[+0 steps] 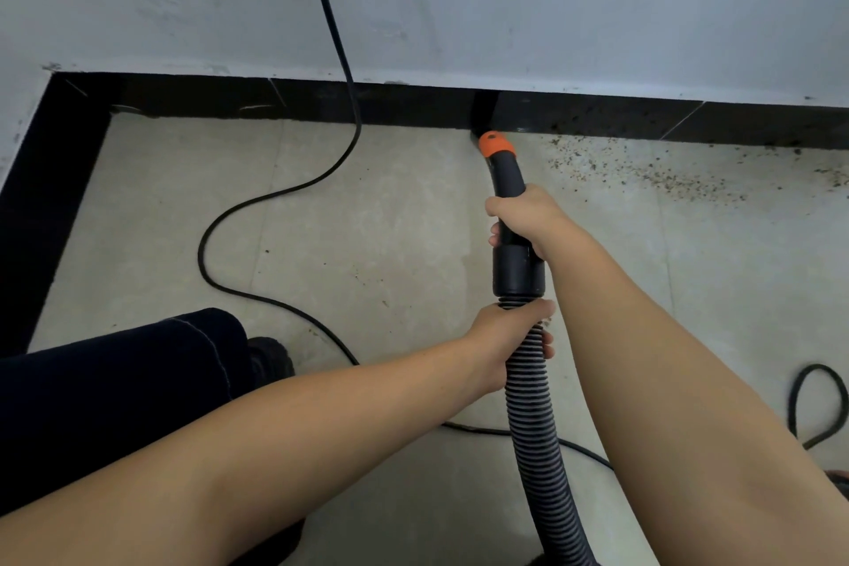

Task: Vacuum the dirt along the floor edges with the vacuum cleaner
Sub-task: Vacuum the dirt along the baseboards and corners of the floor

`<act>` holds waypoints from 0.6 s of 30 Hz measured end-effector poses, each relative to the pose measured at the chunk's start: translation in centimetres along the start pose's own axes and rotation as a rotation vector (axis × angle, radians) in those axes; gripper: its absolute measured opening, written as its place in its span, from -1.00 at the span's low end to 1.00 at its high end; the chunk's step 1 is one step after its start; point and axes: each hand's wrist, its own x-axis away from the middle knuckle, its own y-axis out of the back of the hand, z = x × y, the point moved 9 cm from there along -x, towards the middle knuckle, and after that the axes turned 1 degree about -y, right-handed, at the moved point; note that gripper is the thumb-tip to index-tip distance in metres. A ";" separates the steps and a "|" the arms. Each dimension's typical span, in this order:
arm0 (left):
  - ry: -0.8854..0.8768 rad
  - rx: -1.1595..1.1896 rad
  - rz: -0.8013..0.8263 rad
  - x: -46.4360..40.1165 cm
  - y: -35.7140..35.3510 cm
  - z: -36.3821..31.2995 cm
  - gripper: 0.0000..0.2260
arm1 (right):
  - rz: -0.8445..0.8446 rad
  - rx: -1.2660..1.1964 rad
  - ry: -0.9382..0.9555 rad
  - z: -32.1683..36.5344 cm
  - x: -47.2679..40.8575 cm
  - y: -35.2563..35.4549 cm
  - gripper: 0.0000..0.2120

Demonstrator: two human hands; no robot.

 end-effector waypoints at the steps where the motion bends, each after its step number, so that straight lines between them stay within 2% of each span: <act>1: -0.009 0.014 -0.003 0.1 0.1 0.0 -0.86 | 0.016 0.012 0.006 0.1 0.1 -0.4 -0.80; 7: 0.003 -0.009 0.019 1.0 -1.1 1.6 -0.72 | 0.019 0.037 -0.010 -1.1 1.5 0.4 -0.79; 12: 0.069 -0.081 0.076 2.0 -3.5 5.1 -0.85 | -0.036 0.010 -0.055 -4.6 3.8 3.5 -0.80; 18: 0.105 -0.206 0.145 3.5 -7.0 8.5 -0.84 | -0.115 -0.052 -0.130 -8.7 6.4 8.2 -0.83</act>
